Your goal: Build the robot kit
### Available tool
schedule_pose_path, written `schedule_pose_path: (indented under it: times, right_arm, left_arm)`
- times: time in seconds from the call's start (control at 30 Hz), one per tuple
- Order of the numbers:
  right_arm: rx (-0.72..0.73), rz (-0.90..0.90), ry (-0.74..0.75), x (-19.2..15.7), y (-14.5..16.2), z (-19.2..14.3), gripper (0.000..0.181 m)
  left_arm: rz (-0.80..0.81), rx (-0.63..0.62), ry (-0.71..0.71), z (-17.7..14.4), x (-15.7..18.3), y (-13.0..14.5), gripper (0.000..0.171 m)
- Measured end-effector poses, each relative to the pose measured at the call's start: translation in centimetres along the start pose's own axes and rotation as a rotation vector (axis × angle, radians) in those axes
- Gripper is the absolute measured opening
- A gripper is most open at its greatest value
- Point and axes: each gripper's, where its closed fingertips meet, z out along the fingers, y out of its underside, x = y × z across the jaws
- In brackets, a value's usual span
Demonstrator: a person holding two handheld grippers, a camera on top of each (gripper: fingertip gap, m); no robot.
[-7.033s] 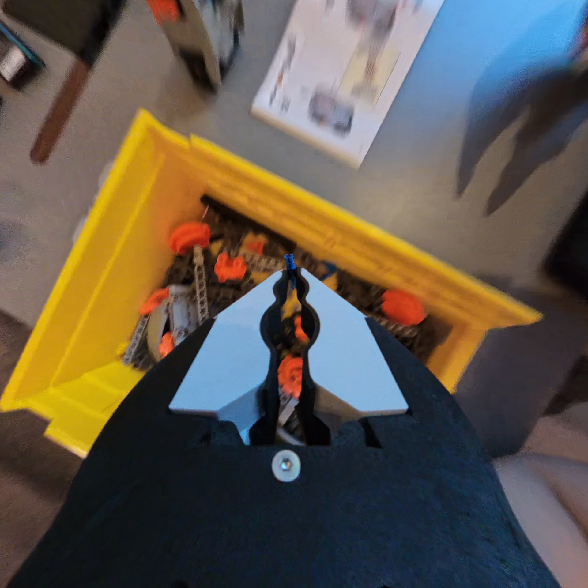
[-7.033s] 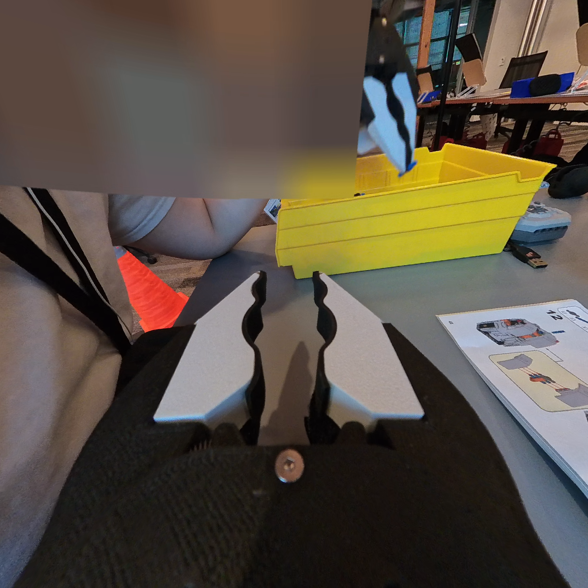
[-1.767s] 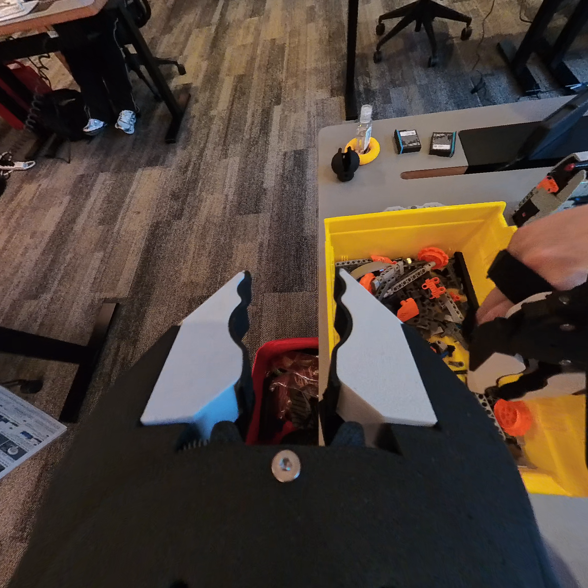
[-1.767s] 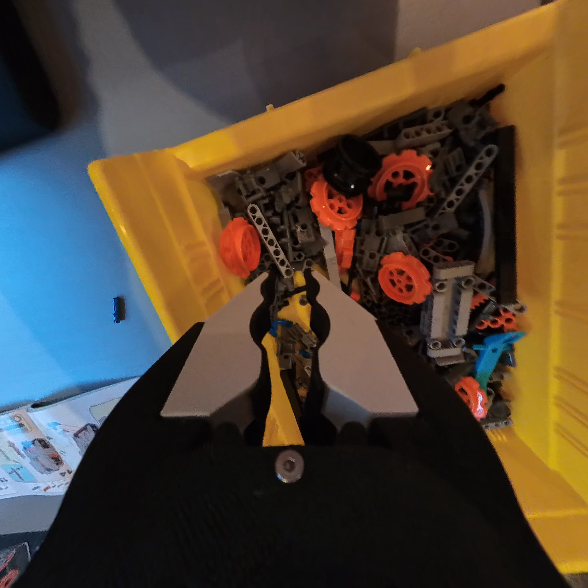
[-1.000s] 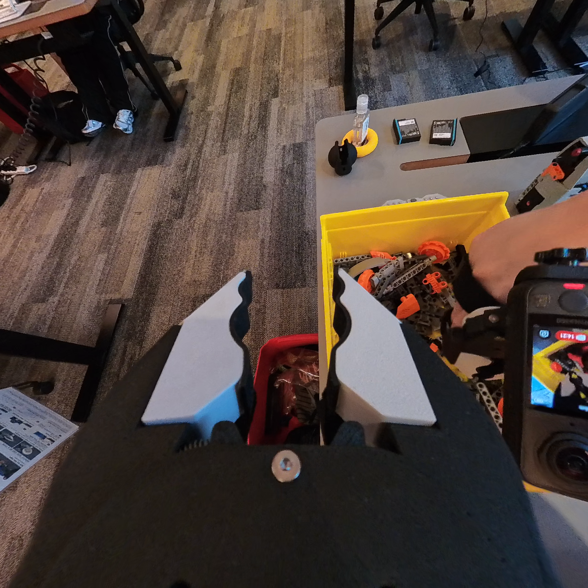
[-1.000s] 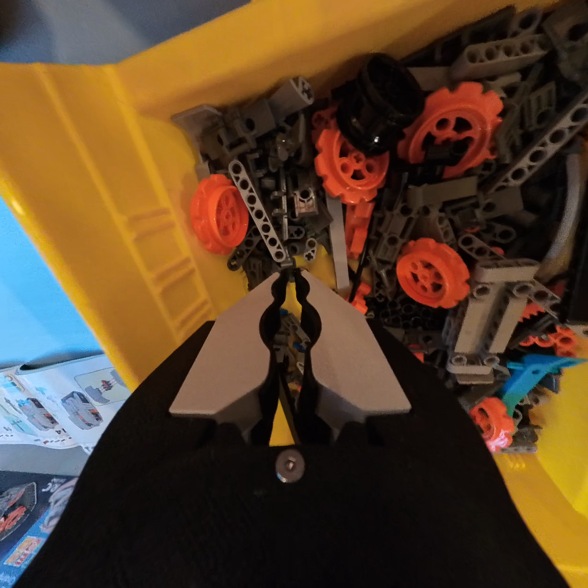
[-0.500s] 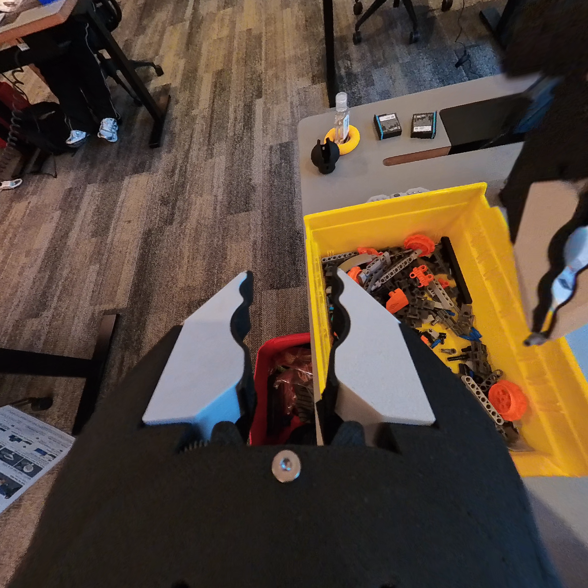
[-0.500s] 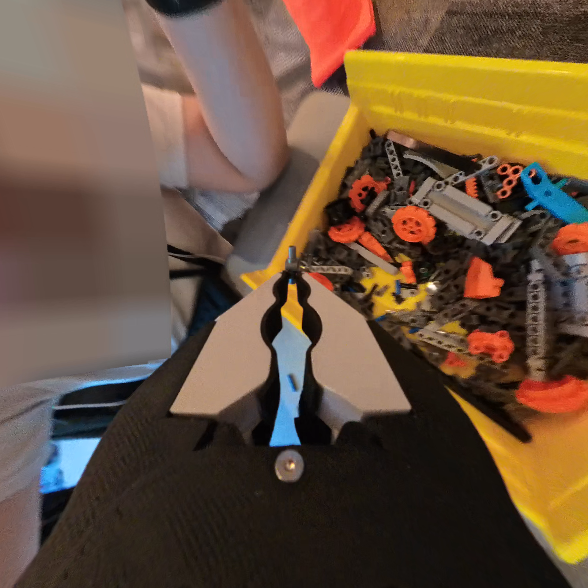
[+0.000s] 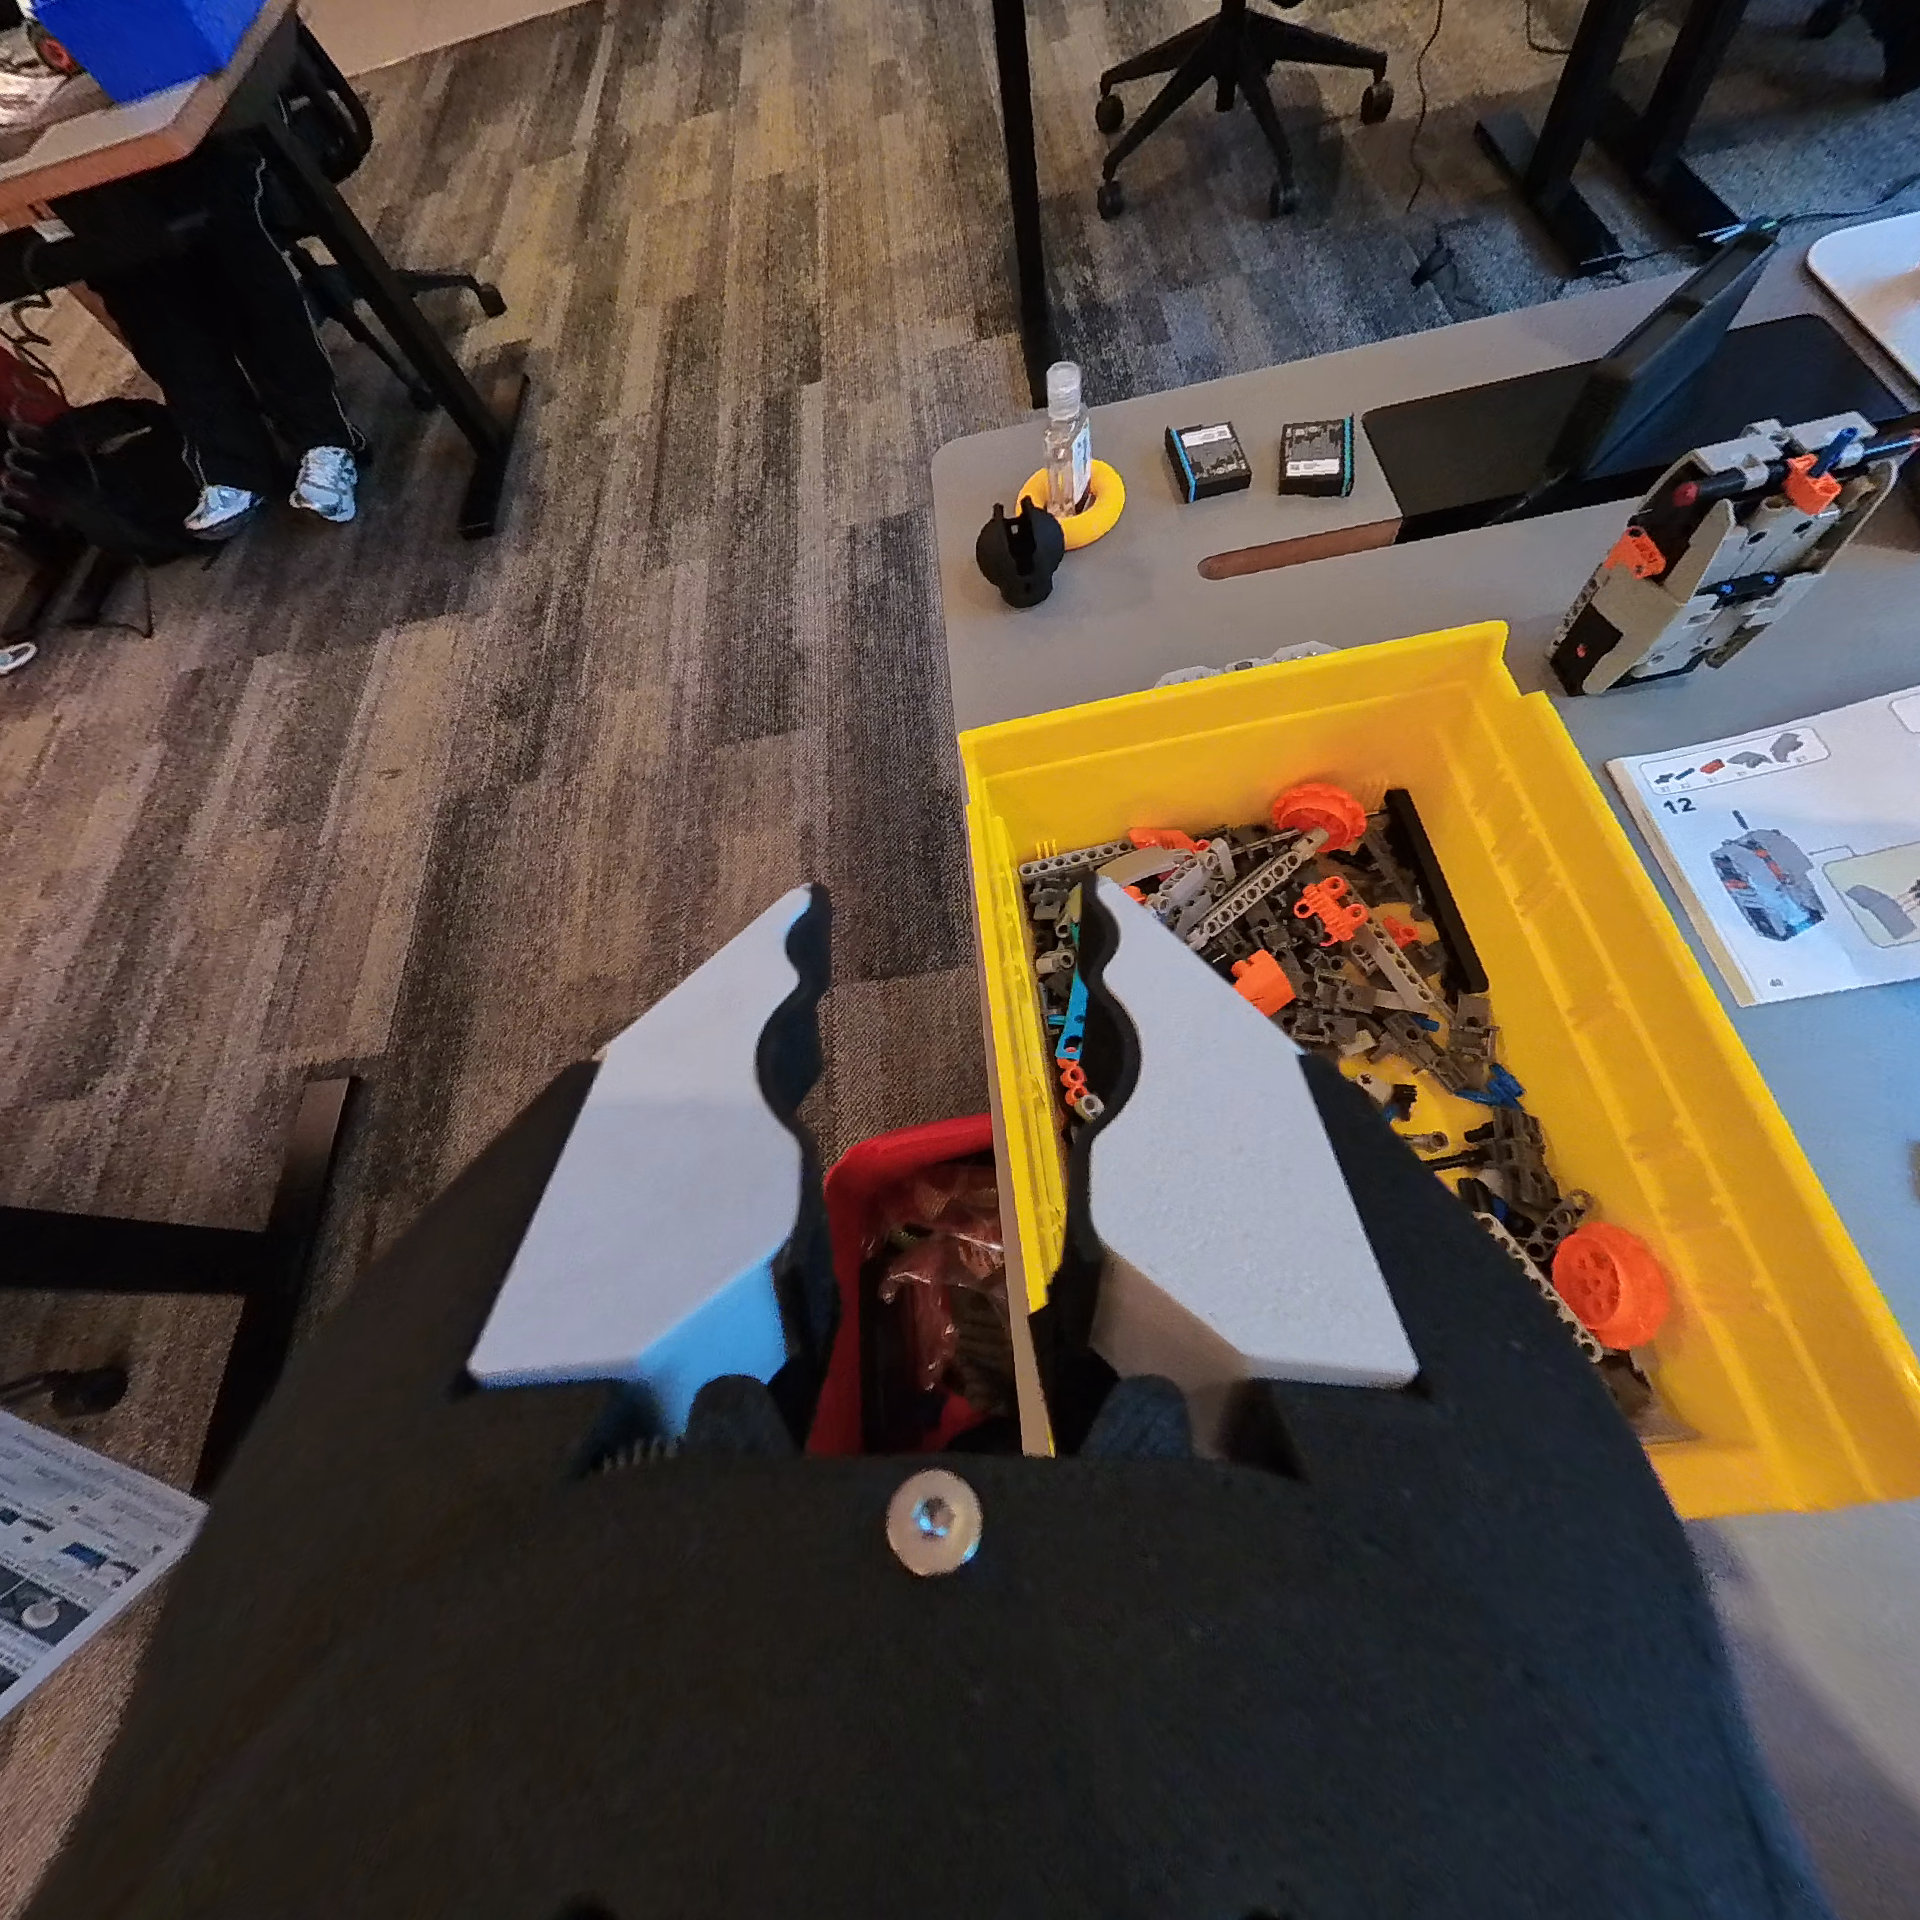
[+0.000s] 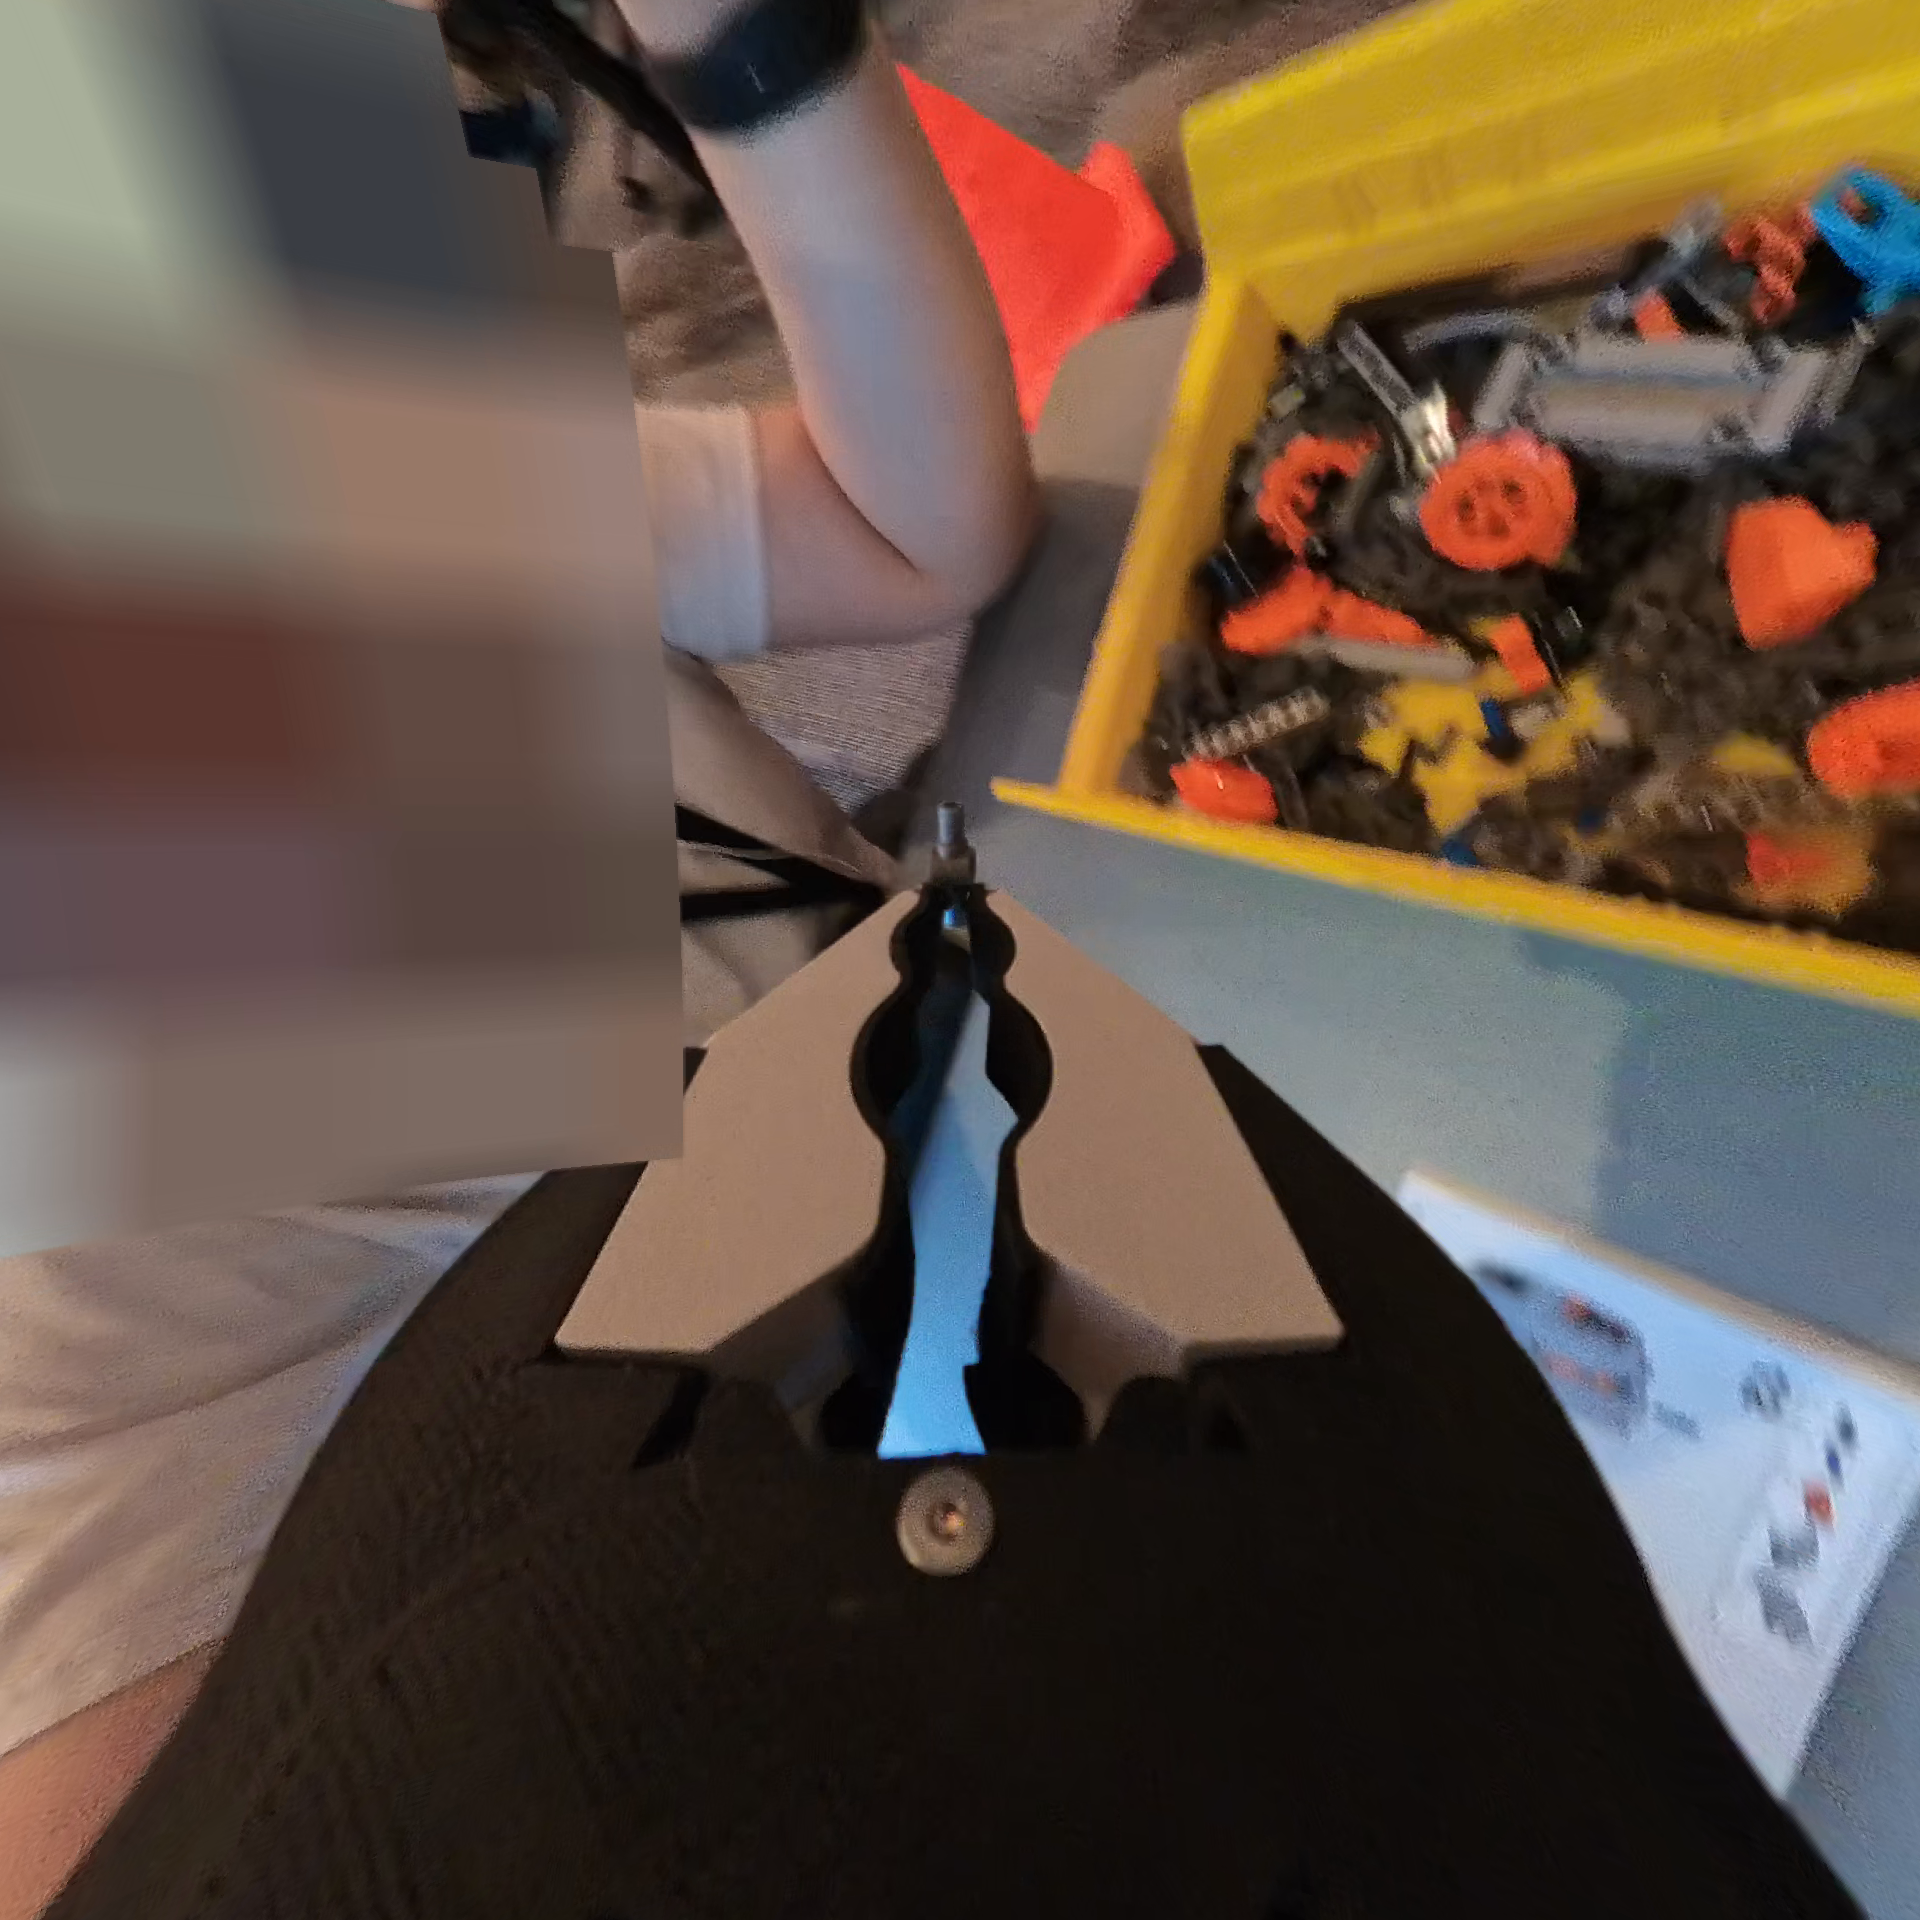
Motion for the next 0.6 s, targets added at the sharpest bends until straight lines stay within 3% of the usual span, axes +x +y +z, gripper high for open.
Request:
schedule_pose_path:
  times: [0.03, 0.1, 0.17, 0.23, 0.4, 0.6]
  right_arm:
    - [-0.011, -0.003, 0.062, 0.2, 2.0, -0.1, 0.003]
    - [0.007, 0.040, 0.186, 1.3, 6.1, -0.6, 0.004]
    - [0.037, 0.145, 0.438, 4.9, 10.8, -1.7, 0.004]
    - [0.154, 0.217, 0.499, 5.9, 13.8, -0.7, 0.003]
    - [0.377, 0.313, 0.492, 6.0, 16.6, 3.7, 0.003]
    - [0.359, 0.266, 0.595, 7.9, 18.4, 4.7, 0.004]
  left_arm:
    - [-0.002, 0.005, 0.005, -0.1, 0.0, 0.0, 0.046]
    - [-0.007, 0.015, 0.010, -0.1, -0.1, -0.2, 0.046]
    - [-0.009, 0.021, 0.017, -0.1, 0.0, -0.3, 0.046]
    - [-0.006, 0.019, 0.019, 0.0, 0.2, -0.3, 0.045]
    - [0.023, -0.020, 0.010, 0.8, 0.7, -0.1, 0.045]
    - [0.041, -0.053, -0.001, 1.4, 1.2, 0.1, 0.045]
